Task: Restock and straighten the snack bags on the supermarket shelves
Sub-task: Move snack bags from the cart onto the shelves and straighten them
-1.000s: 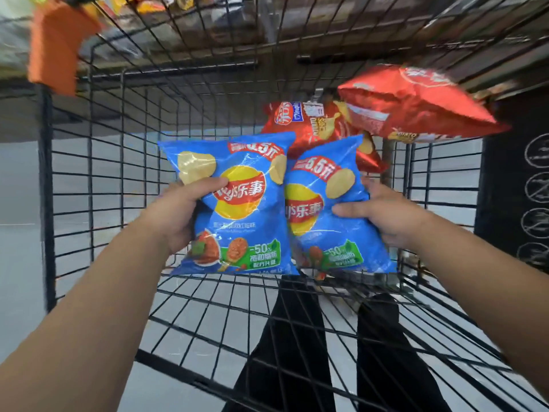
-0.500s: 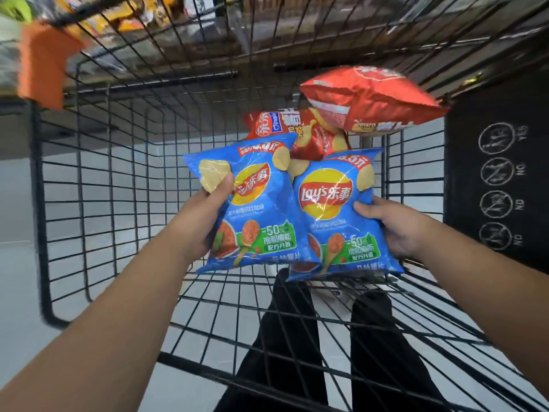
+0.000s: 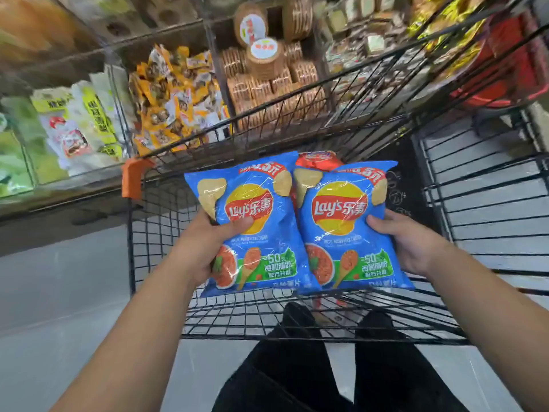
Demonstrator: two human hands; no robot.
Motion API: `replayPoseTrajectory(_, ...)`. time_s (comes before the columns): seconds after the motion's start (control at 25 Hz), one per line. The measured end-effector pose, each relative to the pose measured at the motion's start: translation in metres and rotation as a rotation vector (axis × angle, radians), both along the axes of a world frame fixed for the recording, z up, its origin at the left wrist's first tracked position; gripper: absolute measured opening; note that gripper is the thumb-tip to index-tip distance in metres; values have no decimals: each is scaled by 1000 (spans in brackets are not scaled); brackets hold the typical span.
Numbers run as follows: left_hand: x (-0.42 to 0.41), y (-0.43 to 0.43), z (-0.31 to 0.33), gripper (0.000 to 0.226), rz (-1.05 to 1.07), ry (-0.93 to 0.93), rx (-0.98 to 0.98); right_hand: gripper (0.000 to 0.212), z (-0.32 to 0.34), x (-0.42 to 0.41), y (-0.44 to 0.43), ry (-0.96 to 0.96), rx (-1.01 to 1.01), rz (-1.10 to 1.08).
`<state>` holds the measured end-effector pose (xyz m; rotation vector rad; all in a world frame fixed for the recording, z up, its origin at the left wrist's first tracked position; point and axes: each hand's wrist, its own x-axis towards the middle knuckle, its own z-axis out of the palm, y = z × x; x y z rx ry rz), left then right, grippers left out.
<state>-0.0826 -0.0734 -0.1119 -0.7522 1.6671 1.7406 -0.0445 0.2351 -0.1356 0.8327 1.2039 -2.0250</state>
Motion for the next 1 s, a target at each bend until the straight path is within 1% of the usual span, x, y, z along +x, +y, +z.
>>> replayPoseTrajectory(0.2,0,19,97,64,-143,127,34,103,97,43,19,175,-1,-139)
replayPoseTrajectory(0.32,19,43,141,59,-228,175,53,105,134,91,34,234,-3,-219)
replayPoseTrajectory(0.44,53,72,172,60,-325,190,93,98,157,152,51,256,-50,-288)
replayPoseTrajectory(0.48,65,82,178,64,-359,189,105,95,162,173,57,255,-73,-311)
replayPoseTrajectory(0.52,76,92,184,75,-400,192,117,91,165,192,62,253,-96,-337)
replayPoseTrajectory(0.6,103,116,193,105,-478,214,116,85,168,233,75,255,-116,-399)
replayPoseTrajectory(0.64,117,130,197,112,-513,226,115,87,168,254,84,260,-109,-430)
replayPoseTrajectory(0.68,133,145,199,114,-543,233,123,91,168,276,94,256,-96,-462)
replayPoseTrajectory(0.84,202,210,202,104,-670,244,140,100,163,369,133,246,-29,-576)
replayPoseTrajectory(0.88,217,226,202,99,-703,248,137,101,161,391,142,241,-13,-610)
replayPoseTrajectory(1.0,269,291,200,74,-828,239,176,108,156,471,175,209,61,-774)
